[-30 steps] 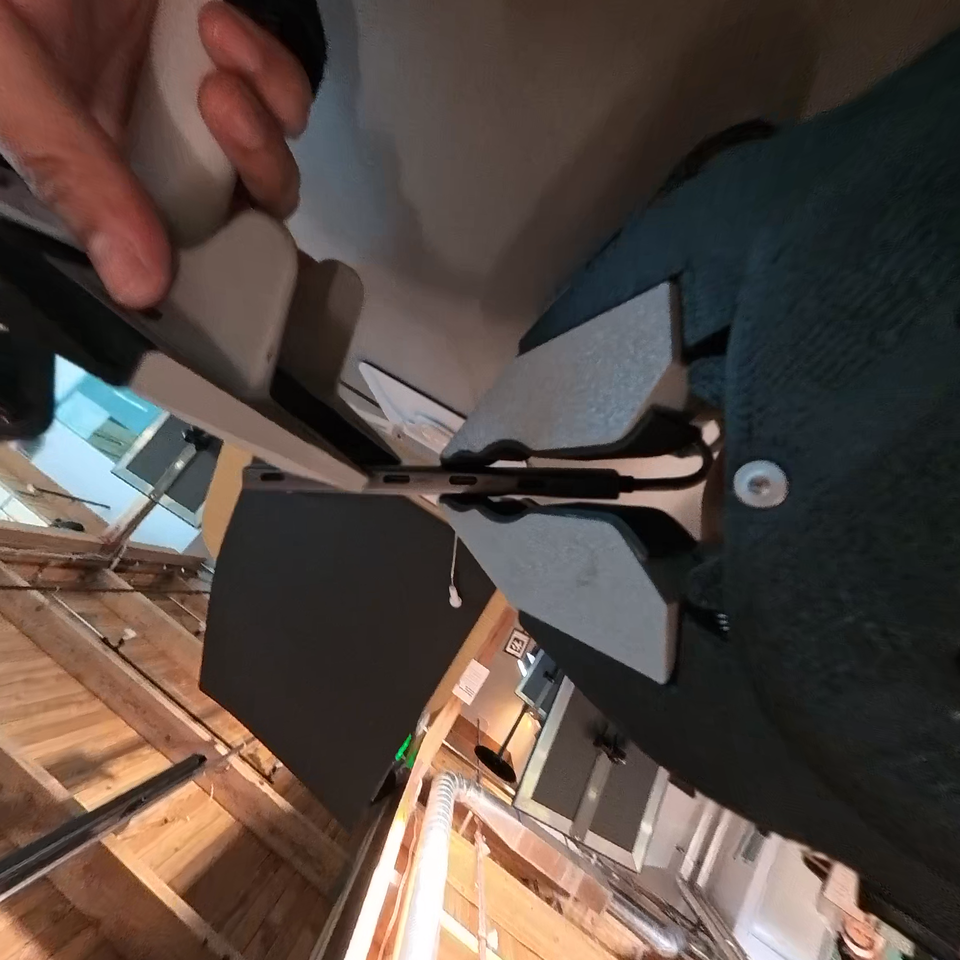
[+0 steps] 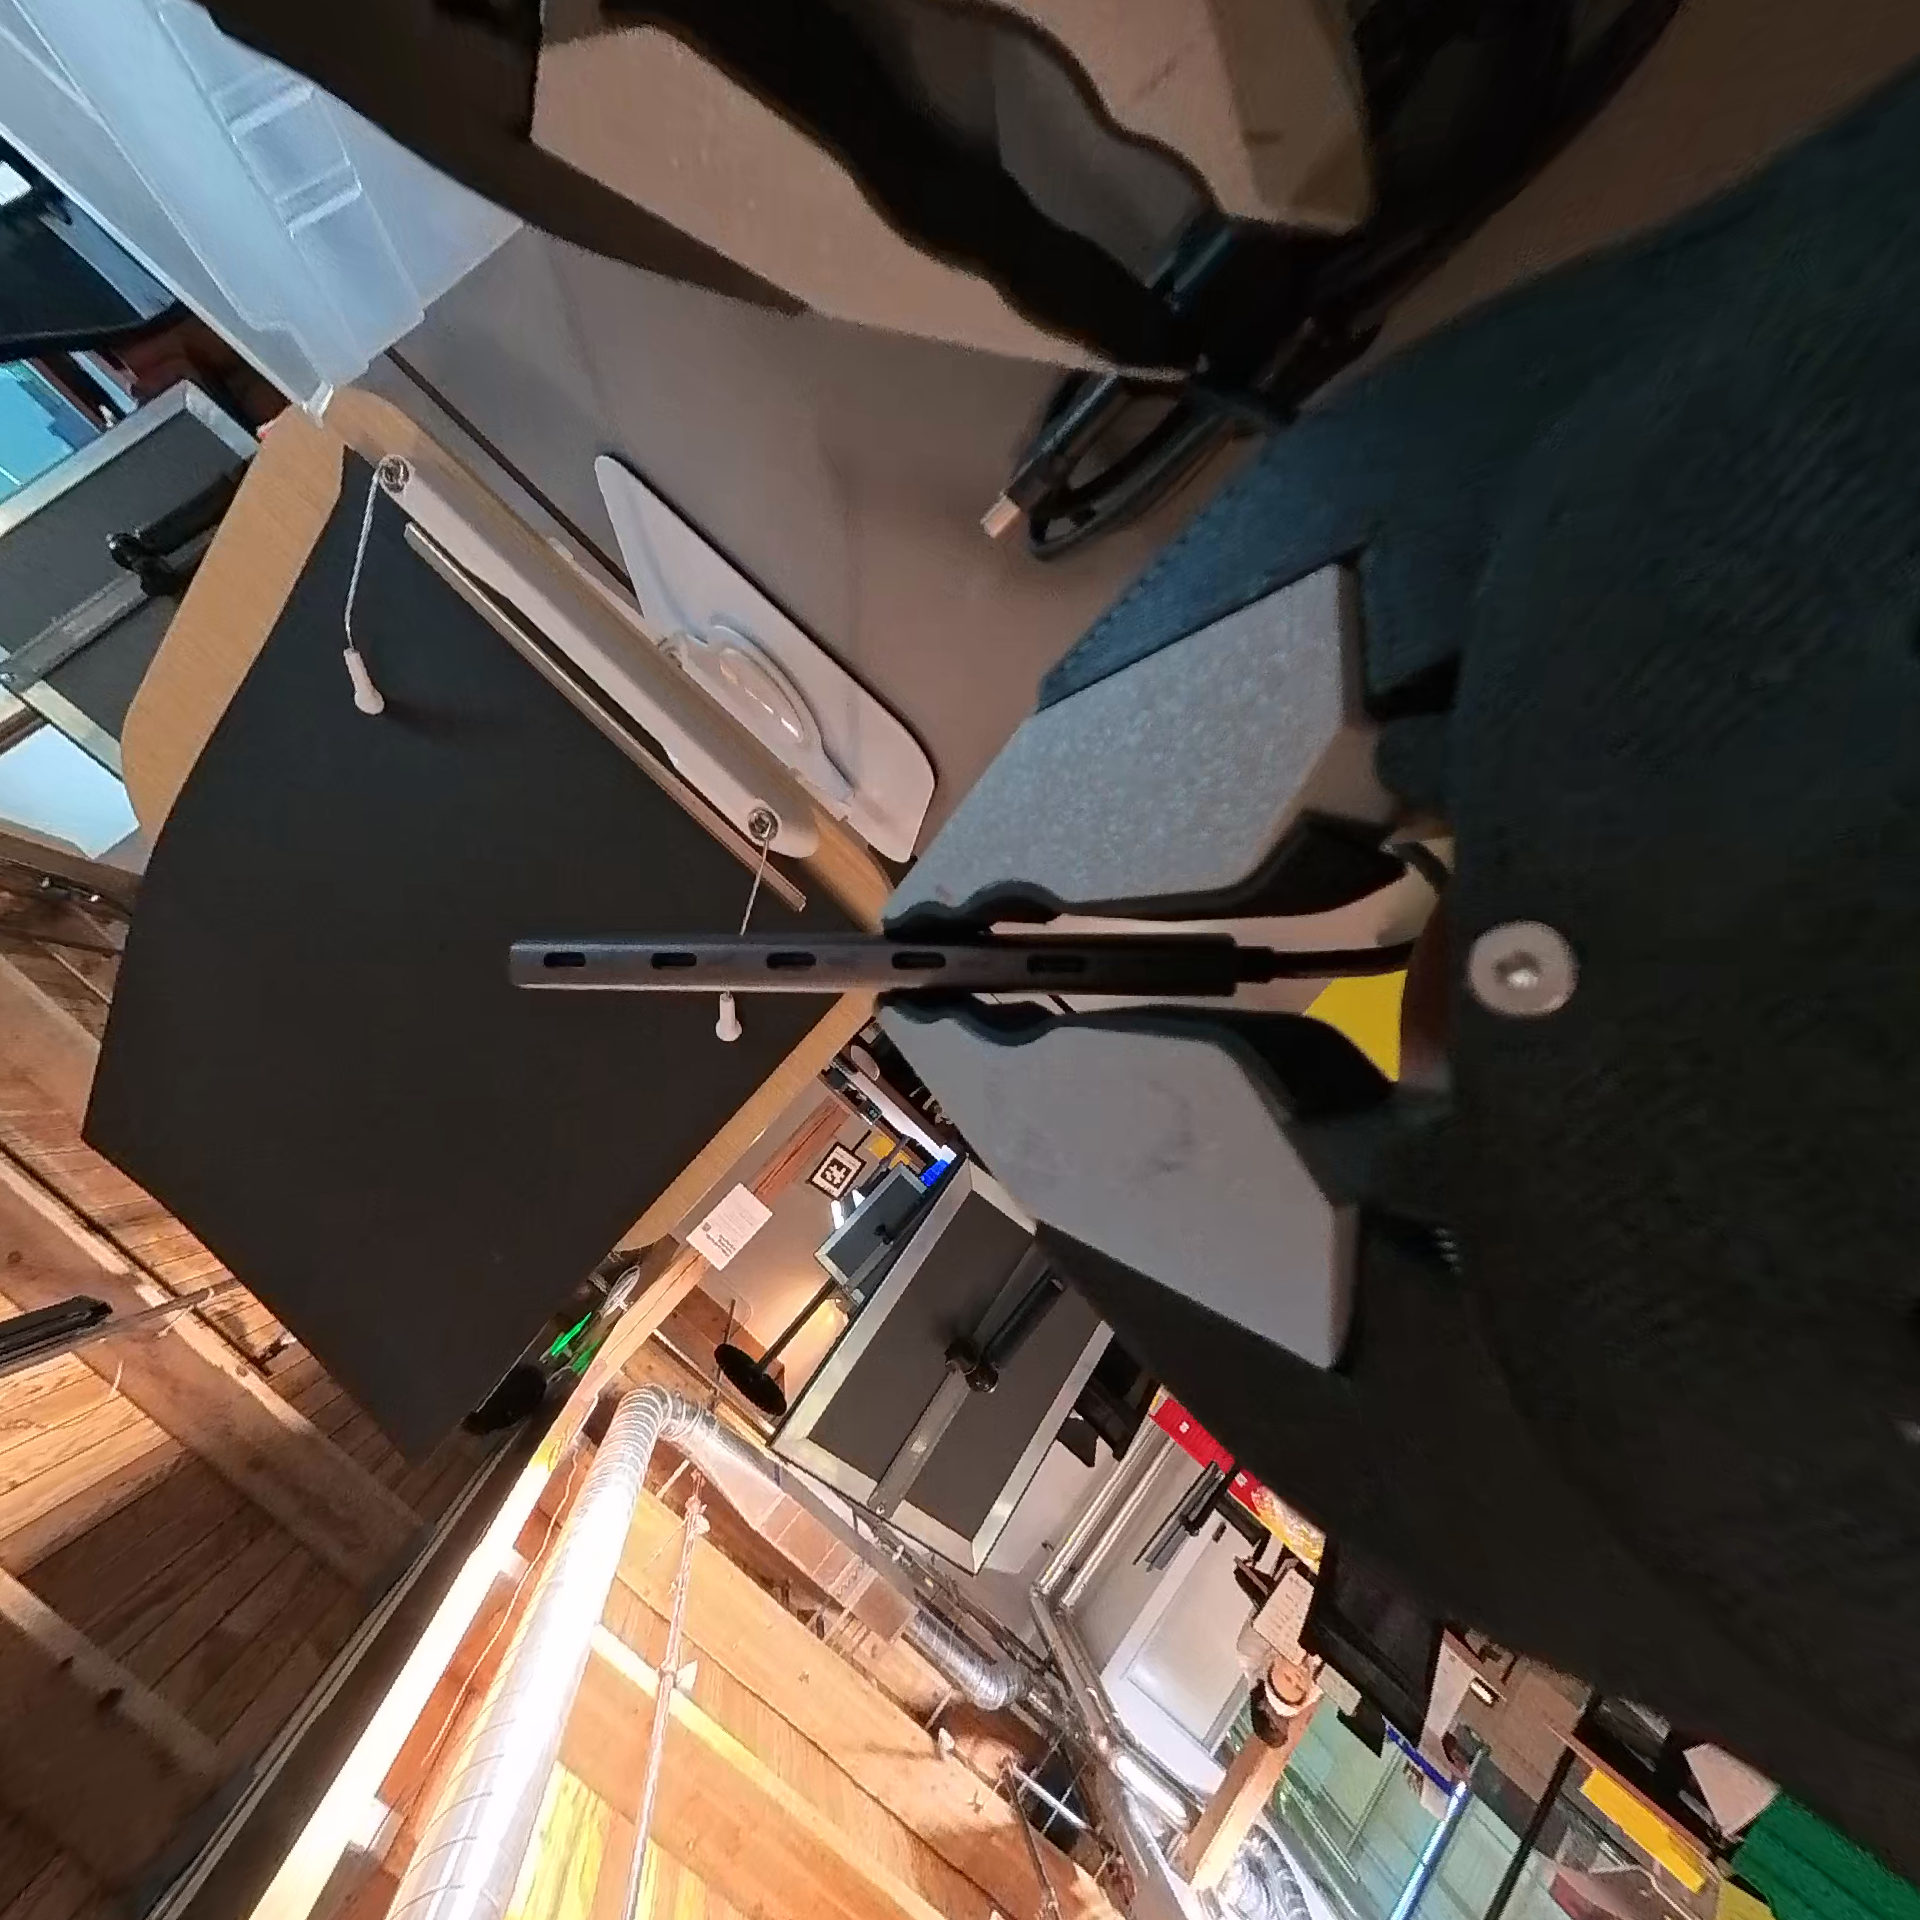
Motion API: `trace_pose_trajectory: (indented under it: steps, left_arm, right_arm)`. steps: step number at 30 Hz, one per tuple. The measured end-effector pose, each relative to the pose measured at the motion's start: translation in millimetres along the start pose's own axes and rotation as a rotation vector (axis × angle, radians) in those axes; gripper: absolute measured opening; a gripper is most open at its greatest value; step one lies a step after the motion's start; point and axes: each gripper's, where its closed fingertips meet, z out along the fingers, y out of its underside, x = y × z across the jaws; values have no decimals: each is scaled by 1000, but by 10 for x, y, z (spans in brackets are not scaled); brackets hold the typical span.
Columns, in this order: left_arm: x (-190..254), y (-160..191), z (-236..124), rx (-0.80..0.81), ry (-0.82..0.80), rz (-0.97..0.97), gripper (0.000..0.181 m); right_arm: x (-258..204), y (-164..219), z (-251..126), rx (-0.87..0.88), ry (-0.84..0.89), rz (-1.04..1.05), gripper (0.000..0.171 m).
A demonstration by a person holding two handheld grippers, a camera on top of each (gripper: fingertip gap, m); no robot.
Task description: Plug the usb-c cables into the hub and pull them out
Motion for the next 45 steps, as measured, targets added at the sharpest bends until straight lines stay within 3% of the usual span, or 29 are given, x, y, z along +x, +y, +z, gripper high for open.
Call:
trace_pose_trajectory:
  steps: [1, 12, 22, 28, 33, 39, 45]
  left_arm:
    - [2, 1, 0, 0, 1, 0, 7]
    - [4, 6, 0, -2, 1, 2, 7]
    - [-23, 14, -3, -8, -8, -2, 7]
    - [-35, 4, -7, -3, -10, -5, 7]
    - [-25, 5, -6, -4, -7, -5, 7]
    - [-4, 0, -7, -2, -2, 3, 7]
    - [-4, 6, -7, -4, -4, 5, 7]
  right_arm:
    - [1, 14, -11, -6, -2, 1, 22]
    - [-42, 74, -108, -32, -49, -8, 17]
    - [-508, -10, -181, 14, -322, -42, 17]
    - [-439, -178, -248, 116, -272, -50, 15]
    - [-289, -294, -310, 200, -235, 31, 32]
    - [-368, -161, -134, 105, -227, 14, 34]
    - [-546, -66, -69, 39, -284, -31, 21]
